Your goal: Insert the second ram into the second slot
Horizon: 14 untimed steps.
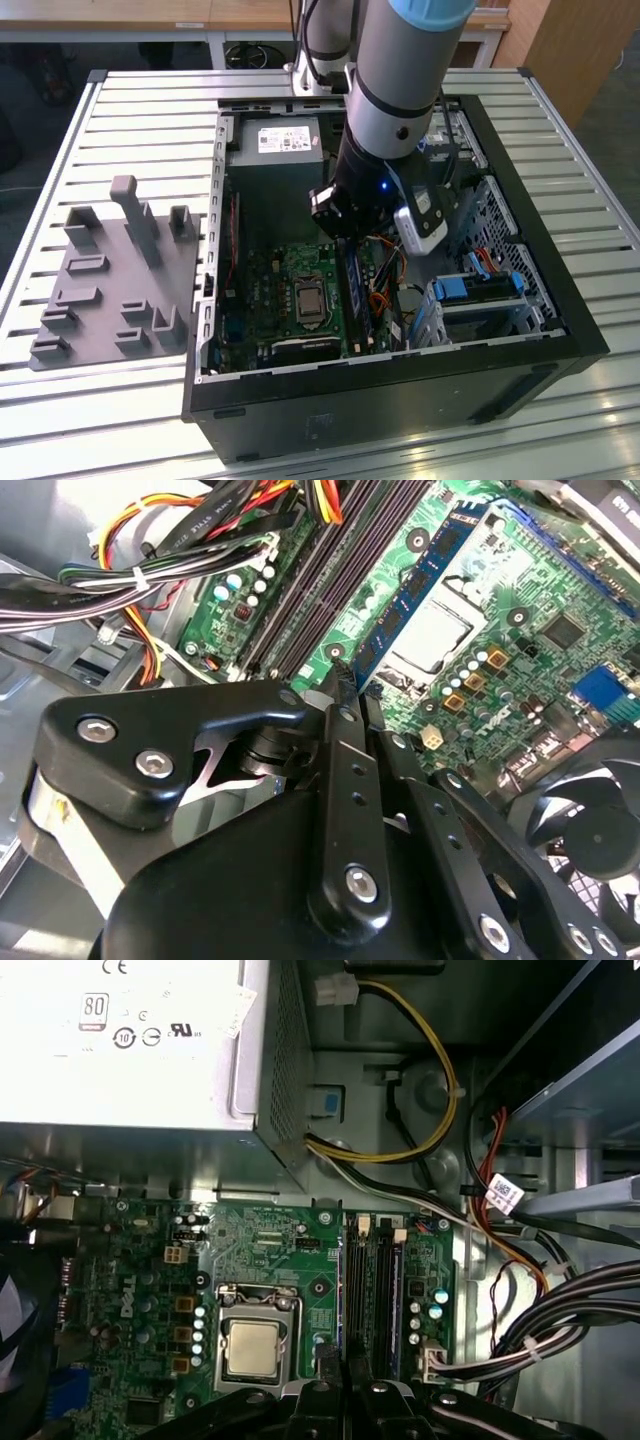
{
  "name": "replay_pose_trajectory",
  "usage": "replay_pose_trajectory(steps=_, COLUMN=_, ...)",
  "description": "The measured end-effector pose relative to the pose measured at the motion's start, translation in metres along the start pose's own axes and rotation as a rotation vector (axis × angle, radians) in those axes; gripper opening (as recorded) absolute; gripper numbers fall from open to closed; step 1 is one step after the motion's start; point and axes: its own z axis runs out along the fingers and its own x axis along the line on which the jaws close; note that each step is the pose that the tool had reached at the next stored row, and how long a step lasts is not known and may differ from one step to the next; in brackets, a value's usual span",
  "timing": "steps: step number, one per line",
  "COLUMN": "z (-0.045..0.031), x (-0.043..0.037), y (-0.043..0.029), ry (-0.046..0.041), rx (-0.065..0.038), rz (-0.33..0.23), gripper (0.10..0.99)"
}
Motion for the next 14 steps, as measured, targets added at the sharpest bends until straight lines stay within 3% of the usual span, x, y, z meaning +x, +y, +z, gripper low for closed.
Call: replay_pose_trajectory(steps=14, z=0.0102, x=-0.0018, y=-0.0012, ry=-0.0009, rx=0.0, rz=0.008, gripper=0.137)
